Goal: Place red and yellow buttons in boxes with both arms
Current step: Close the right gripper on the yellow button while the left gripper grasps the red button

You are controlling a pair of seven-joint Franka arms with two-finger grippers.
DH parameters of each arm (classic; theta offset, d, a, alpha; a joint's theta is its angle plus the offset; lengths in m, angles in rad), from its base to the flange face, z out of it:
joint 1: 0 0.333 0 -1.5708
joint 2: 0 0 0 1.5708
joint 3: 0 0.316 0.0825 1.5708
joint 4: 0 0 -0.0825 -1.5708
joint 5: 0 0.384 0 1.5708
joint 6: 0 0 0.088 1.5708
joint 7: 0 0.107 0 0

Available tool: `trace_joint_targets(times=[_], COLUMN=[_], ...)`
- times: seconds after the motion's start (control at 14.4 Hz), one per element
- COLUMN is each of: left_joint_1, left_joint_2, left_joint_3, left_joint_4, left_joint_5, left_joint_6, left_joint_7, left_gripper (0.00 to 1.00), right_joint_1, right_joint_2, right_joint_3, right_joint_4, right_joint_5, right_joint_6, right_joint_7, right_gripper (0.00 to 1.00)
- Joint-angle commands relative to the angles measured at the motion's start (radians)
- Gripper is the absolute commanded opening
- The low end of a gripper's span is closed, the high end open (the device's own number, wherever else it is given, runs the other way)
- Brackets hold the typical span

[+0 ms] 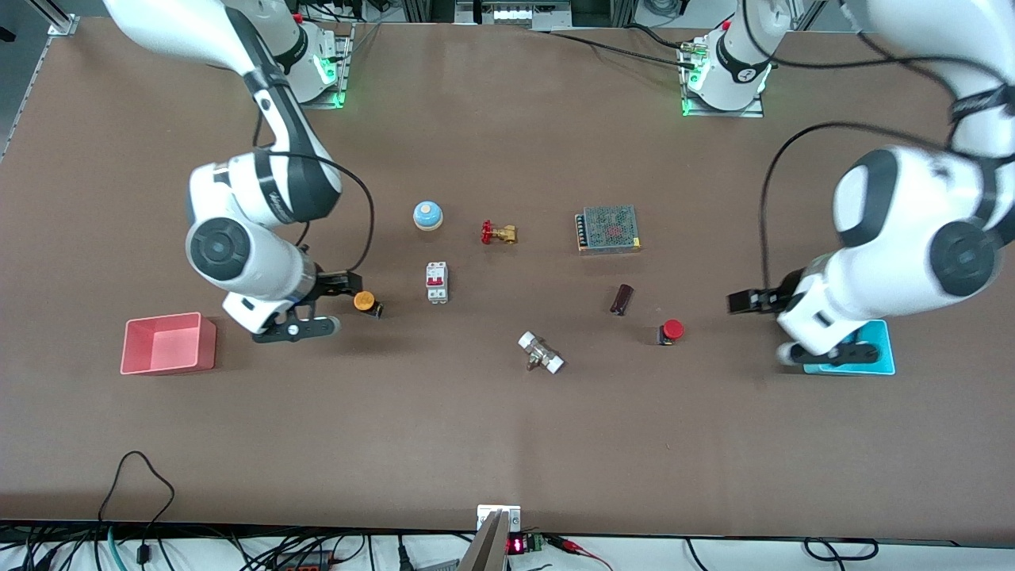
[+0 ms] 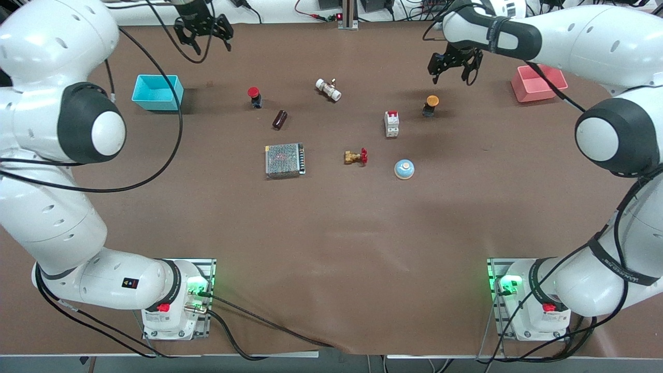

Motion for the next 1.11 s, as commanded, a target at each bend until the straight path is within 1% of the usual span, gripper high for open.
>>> trace_joint_targets(times=[0.0, 0.14, 0.35, 0.7, 0.91, 1.04], left_joint_1=[-0.030, -0.047, -0.084, -0.098, -0.100, -0.101], left_joint_2=[0.090, 0.152, 0.199, 0.215, 0.238, 0.239], left_joint_3=[0.009, 0.009, 0.009, 0.009, 0.009, 0.009], left_joint_4=[0.025, 0.025, 0.020, -0.009, -0.009, -0.015], left_joint_5=[-0.047, -0.052, -0.066, -0.056, -0.052, -0.050], left_joint_6=[0.080, 0.117, 0.160, 0.162, 0.164, 0.164], left_joint_7=[-0.013, -0.045, -0.101, -0.101, -0.099, -0.099], left_gripper=[1.00, 1.00, 1.00, 1.00, 1.00, 0.95], right_joint_1=[0.029, 0.038, 0.038, 0.031, 0.045, 0.045], right_joint_2=[0.041, 0.068, 0.102, 0.157, 0.174, 0.180], right_joint_3=[-0.008, -0.008, -0.010, -0.019, -0.019, -0.017], right_joint_4=[0.023, 0.024, 0.024, 0.024, 0.035, 0.035], right_joint_5=[0.028, 0.028, 0.027, 0.025, 0.024, 0.024], right_joint_6=[0.034, 0.054, 0.072, 0.100, 0.103, 0.103], right_joint_7=[0.014, 0.014, 0.014, 0.054, 0.144, 0.152], right_gripper=[1.00, 1.00, 1.00, 1.00, 1.00, 1.00])
